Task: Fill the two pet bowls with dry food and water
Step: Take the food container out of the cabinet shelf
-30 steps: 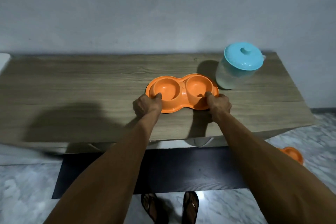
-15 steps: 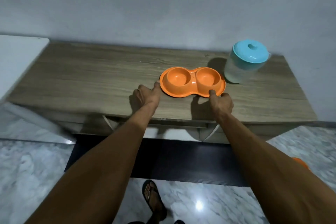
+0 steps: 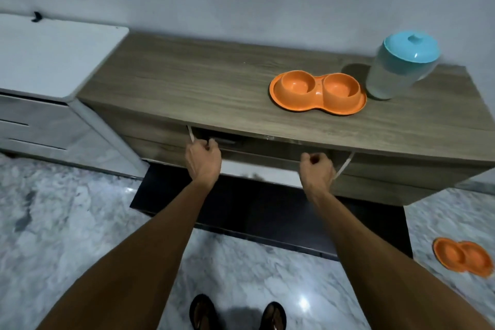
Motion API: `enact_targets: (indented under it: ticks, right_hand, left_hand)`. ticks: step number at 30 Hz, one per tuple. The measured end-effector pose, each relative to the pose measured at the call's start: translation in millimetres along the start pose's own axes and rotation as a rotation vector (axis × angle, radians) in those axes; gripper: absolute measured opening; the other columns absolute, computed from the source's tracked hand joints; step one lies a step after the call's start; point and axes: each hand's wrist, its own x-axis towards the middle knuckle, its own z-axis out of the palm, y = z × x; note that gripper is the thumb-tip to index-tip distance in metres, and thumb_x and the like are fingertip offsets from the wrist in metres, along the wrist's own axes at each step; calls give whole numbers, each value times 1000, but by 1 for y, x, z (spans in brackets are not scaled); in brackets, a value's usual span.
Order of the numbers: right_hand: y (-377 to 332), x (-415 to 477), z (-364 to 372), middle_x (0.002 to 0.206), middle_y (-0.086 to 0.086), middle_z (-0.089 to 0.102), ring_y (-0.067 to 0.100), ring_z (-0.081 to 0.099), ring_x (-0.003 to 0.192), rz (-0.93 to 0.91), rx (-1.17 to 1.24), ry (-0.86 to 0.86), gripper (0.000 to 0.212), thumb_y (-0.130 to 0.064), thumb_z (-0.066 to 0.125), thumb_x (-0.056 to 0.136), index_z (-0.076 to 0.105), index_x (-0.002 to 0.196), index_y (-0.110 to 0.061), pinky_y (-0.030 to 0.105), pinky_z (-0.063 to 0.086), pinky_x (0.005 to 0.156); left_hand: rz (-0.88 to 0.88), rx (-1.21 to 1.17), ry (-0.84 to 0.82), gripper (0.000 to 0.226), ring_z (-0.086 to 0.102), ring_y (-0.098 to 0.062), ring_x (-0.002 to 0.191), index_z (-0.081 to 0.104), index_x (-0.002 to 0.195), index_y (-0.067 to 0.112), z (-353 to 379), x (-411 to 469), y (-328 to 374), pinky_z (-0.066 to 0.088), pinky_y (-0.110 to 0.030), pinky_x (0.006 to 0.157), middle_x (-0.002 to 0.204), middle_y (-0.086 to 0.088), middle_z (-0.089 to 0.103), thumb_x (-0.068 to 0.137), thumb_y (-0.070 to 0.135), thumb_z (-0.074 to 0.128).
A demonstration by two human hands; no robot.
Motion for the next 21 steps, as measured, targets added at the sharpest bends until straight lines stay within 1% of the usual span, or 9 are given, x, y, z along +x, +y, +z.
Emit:
enact_targets:
  ticks: [3, 4, 6, 9, 12, 14, 16, 19, 21]
  right_hand:
    - [17, -3, 23, 101, 13, 68, 30, 62, 95, -14, 4, -27, 21, -31, 57, 90, 66, 91, -11, 43, 50, 90]
    - [23, -1, 37, 98, 12, 69, 30, 63, 94, -24, 12, -36, 20, -29, 57, 91, 65, 90, -11, 42, 50, 89]
    - [34, 12, 70, 91, 10, 68, 28, 61, 89, -54, 23, -43, 19, -26, 57, 93, 65, 88, -9, 36, 46, 82]
    - [48, 35, 121, 88, 7, 65, 23, 58, 86, -118, 84, -82, 16, -23, 57, 96, 63, 88, -11, 31, 40, 78]
    - [69, 63, 179, 94, 8, 64, 22, 58, 89, -219, 149, -71, 15, -24, 56, 98, 63, 94, -11, 30, 40, 79]
    - [60, 73, 192, 99, 9, 64, 22, 57, 91, -217, 163, -64, 22, -25, 55, 99, 65, 104, -6, 27, 37, 78]
    - [64, 83, 215, 103, 12, 64, 24, 59, 95, -253, 171, -56, 28, -24, 55, 98, 66, 111, -2, 27, 38, 79]
    - [67, 101, 244, 117, 15, 65, 30, 59, 111, -316, 170, -53, 29, -23, 54, 99, 65, 118, -6, 25, 39, 88]
    - [65, 109, 258, 120, 13, 63, 27, 56, 110, -365, 152, -65, 29, -25, 52, 100, 65, 121, -9, 23, 37, 85]
  left_hand:
    - [-6, 5, -38, 28, 63, -34, 98, 69, 102, 3, 7, 11, -27, 52, -40, 88, 105, -20, 67, 96, 24, 52]
    - [-3, -11, -47, 28, 63, -32, 97, 68, 104, 4, 13, 20, -38, 51, -40, 88, 105, -18, 66, 96, 25, 52]
    - [17, -29, -52, 28, 61, -27, 95, 67, 107, 4, 30, 46, -59, 46, -33, 82, 103, -14, 66, 97, 26, 53]
    - [80, -61, -47, 35, 62, -29, 106, 65, 116, 3, 56, 88, -88, 45, -31, 85, 112, -15, 68, 97, 30, 54]
    - [163, -148, -43, 42, 59, -29, 116, 57, 128, 5, 89, 131, -121, 41, -28, 88, 124, -15, 63, 99, 35, 51]
    - [162, -173, -44, 45, 56, -33, 119, 52, 132, 2, 97, 143, -115, 37, -28, 86, 128, -18, 60, 100, 34, 48]
    - [172, -187, -25, 43, 55, -35, 118, 51, 129, 0, 115, 155, -123, 37, -30, 84, 128, -21, 58, 101, 32, 46]
    - [126, -251, -53, 42, 55, -28, 108, 50, 131, 0, 145, 173, -136, 35, -28, 79, 128, -18, 57, 103, 31, 43]
    - [133, -273, -51, 42, 55, -29, 112, 50, 132, 1, 158, 179, -142, 35, -28, 78, 129, -17, 57, 103, 31, 43]
